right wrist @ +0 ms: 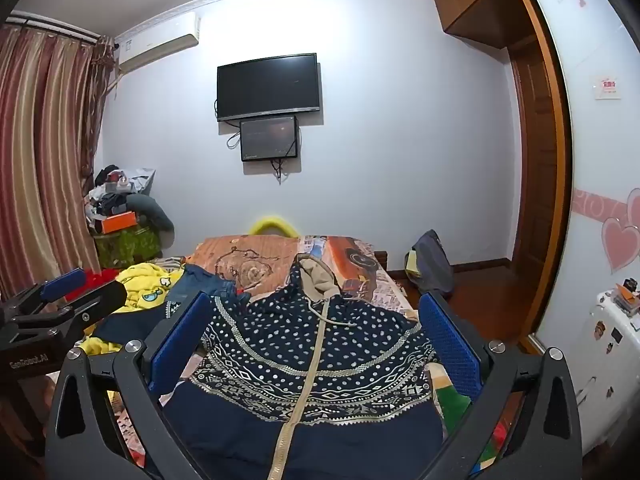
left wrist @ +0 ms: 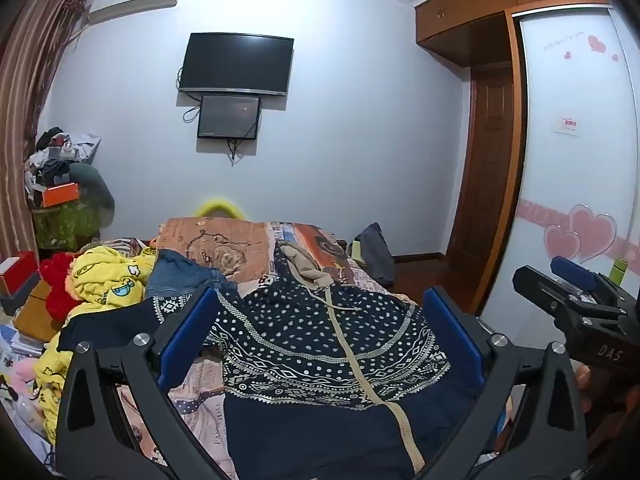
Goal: Fold large clothes
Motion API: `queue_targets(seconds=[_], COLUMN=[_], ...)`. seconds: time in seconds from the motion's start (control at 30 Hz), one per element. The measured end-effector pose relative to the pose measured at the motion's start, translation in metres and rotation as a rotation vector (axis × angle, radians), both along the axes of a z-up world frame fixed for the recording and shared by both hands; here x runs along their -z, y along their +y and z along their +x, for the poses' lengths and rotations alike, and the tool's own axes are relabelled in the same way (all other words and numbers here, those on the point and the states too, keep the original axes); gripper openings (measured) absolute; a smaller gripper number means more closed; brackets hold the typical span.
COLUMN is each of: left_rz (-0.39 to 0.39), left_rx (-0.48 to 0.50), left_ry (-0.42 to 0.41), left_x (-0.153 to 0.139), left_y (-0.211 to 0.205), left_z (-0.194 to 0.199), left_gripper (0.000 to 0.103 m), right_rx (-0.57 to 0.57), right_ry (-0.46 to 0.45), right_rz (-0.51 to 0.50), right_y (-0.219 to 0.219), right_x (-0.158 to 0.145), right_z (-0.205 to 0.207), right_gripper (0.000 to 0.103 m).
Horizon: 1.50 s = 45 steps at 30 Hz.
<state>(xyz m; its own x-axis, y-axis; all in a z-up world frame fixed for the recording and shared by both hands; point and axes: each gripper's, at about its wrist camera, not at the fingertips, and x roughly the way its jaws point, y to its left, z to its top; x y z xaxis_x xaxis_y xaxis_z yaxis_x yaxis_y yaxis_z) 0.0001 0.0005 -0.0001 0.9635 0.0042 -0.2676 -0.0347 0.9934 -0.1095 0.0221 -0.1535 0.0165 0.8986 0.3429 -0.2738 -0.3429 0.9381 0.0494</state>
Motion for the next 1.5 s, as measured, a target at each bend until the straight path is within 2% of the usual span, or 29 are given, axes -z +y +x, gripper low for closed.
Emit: queue_targets(seconds=[0.43, 1.5], left_rz=[-0.007, 0.006], left_rx=[-0.012, -0.02], left_ry=[-0.004, 0.008], left_x=[0.003, 0.007], left_y=[0.012, 0.006], left_z=[-0.006, 0.005], left_gripper=[0.103, 0.103], right_rx=[0.0, -0.002], right_ry=[0.002, 0.013], right_rz=[0.004, 0.004], right_y=[0.004, 0.006], right_x=[0.0, 0.011], right_z=[-0.001, 0.006], right_gripper=[0.103, 0.103])
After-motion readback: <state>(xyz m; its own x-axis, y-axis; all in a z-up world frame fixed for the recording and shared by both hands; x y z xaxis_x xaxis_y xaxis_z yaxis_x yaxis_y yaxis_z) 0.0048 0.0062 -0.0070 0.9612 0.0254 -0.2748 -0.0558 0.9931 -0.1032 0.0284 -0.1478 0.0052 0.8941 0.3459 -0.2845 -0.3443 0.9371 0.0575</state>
